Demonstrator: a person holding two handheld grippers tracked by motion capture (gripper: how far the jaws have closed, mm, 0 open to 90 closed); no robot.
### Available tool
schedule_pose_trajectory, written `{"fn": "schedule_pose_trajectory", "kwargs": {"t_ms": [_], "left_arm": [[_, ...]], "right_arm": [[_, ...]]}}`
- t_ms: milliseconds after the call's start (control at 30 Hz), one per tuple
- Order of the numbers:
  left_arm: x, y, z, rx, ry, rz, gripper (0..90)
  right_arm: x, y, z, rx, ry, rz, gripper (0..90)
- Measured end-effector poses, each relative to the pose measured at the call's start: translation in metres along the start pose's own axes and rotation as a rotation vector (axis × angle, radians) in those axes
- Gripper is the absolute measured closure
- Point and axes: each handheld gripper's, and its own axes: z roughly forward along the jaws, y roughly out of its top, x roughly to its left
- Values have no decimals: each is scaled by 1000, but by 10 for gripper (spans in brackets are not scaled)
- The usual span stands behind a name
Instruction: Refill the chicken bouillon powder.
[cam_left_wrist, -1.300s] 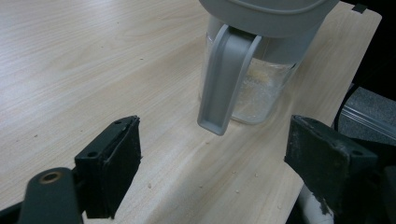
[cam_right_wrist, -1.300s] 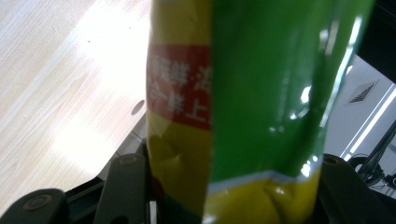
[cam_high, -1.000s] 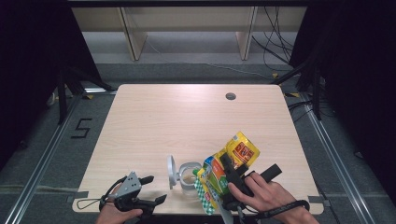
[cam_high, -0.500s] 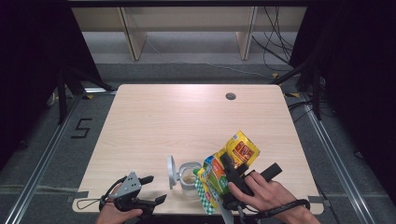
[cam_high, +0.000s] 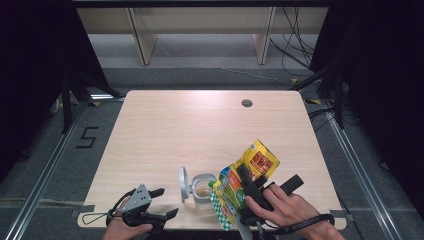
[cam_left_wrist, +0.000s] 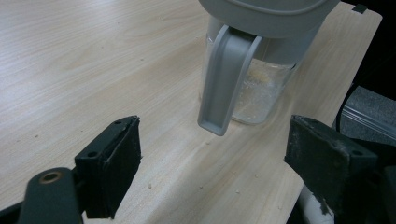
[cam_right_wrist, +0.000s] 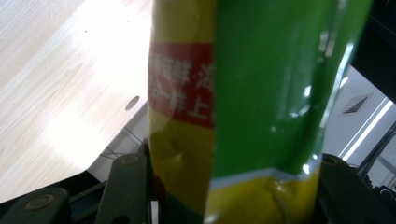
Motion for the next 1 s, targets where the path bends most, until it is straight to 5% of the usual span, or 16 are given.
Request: {"fn": "schedule_pose_trajectory", "kwargs": {"t_ms": [400, 800, 1000], "left_arm": [[-1, 0, 0, -11, 0, -7, 178], [2, 1, -1, 3, 6, 35, 178], [-1, 0, 1, -15, -7, -18, 178]], "right_arm": [[-2, 3, -1, -5, -22, -23, 527], [-4, 1, -1, -2, -24, -41, 527], [-7, 0, -1, 5, -13, -86, 527]]}}
